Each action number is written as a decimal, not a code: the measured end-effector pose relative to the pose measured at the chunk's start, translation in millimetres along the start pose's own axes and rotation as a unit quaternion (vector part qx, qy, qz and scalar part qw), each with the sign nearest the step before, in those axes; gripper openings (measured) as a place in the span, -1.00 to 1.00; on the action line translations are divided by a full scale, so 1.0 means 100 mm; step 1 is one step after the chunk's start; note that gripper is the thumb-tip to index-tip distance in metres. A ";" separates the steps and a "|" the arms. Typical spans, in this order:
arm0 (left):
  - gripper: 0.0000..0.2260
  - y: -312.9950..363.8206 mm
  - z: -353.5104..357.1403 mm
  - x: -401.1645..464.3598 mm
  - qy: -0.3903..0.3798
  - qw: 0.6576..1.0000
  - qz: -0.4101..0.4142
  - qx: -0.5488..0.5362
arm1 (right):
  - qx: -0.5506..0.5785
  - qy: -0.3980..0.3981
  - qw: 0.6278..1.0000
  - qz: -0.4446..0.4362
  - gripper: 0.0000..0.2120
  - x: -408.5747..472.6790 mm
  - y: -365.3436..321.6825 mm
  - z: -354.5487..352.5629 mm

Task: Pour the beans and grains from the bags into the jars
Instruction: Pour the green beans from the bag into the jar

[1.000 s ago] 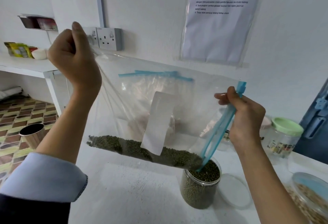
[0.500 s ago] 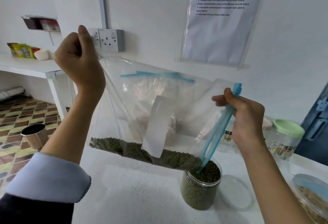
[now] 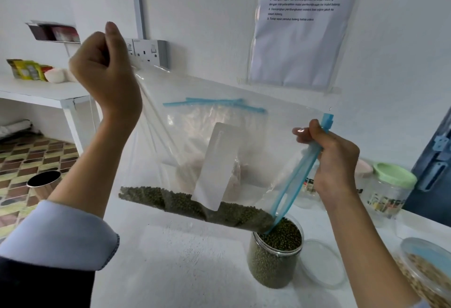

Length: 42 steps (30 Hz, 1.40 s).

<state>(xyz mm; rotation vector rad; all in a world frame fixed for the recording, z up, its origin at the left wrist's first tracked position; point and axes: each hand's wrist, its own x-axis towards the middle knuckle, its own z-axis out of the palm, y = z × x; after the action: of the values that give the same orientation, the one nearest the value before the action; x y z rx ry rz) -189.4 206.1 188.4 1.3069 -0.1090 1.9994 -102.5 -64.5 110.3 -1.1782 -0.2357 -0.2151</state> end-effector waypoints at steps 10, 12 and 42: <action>-0.56 0.01 0.02 -0.04 -0.002 1.000 0.006 -0.005 | -0.022 0.005 0.999 -0.023 -0.82 -0.02 -0.06 -0.01; -0.54 0.00 0.02 -0.02 -0.002 1.000 0.004 -0.005 | -0.028 -0.008 0.999 -0.016 -0.82 -0.03 -0.04 0.01; -0.59 -0.43 -0.36 0.02 0.043 0.994 -0.079 0.067 | -0.066 -0.063 0.995 -0.051 -0.80 0.00 -0.15 0.25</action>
<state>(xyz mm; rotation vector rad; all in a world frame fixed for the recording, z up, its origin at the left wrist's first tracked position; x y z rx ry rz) -190.8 254.4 158.9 1.2673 0.1676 1.9510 -108.5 -47.2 132.6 -1.3146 -0.3981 -0.2478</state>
